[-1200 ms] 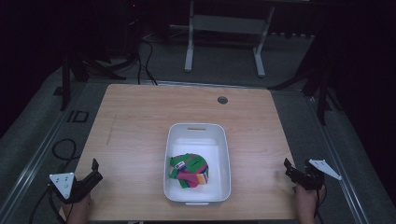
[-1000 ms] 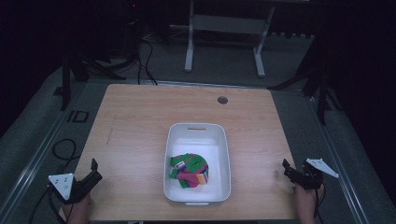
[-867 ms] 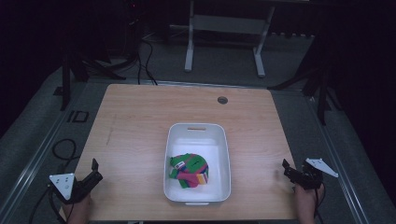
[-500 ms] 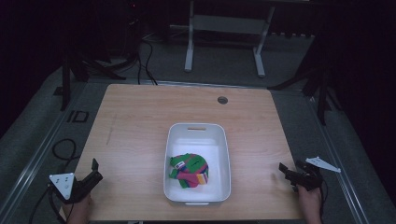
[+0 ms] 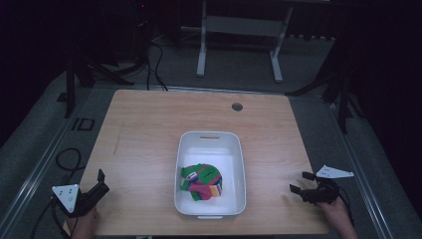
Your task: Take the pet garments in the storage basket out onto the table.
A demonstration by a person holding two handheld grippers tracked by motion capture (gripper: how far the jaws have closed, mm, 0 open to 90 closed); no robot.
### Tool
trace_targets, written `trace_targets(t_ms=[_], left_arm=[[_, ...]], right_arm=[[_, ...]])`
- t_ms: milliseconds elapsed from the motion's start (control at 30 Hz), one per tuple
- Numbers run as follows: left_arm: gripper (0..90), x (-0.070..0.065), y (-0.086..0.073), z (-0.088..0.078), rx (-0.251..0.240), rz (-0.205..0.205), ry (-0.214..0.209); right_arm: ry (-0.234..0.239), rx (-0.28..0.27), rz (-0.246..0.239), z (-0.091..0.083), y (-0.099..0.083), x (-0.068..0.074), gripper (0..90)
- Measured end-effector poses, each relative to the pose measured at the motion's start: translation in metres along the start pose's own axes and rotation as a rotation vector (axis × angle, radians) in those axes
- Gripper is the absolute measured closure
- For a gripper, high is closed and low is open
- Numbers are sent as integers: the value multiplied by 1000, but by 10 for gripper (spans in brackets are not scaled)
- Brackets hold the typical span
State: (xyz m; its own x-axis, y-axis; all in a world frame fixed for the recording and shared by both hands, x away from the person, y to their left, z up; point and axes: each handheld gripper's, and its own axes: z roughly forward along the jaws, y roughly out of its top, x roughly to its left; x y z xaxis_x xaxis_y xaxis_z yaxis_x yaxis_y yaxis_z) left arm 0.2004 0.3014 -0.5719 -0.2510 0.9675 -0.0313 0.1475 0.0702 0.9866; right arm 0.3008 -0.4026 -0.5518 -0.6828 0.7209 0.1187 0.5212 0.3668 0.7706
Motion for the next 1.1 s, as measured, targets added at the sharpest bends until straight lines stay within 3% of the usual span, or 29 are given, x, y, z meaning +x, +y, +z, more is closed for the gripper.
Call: trace_targets(t_ms=[100,200,333,500,667,800,900,1100], left_arm=[[19,0,0,0,1,0,0],[18,0,0,0,1,0,-2],[18,0,0,0,2,0,-3],[18,0,0,0,1,-1,-5],[18,0,0,0,2,-1,-7],[19,0,0,0,2,-1,-8],[18,0,0,0,2,-1,-9],[19,0,0,0,2,1,-8]], right_arm=[[61,88,-70,8,12,10,138],[112,79,-126,11,20,19,139],[202,58,-139,13,33,33,136],[238,82,-172,16,48,48,134],[279,51,-202,18,68,61,136],[308,110,-266,24,86,76,136],[349,117,-269,27,96,83,136],[385,107,-282,33,114,95,135]])
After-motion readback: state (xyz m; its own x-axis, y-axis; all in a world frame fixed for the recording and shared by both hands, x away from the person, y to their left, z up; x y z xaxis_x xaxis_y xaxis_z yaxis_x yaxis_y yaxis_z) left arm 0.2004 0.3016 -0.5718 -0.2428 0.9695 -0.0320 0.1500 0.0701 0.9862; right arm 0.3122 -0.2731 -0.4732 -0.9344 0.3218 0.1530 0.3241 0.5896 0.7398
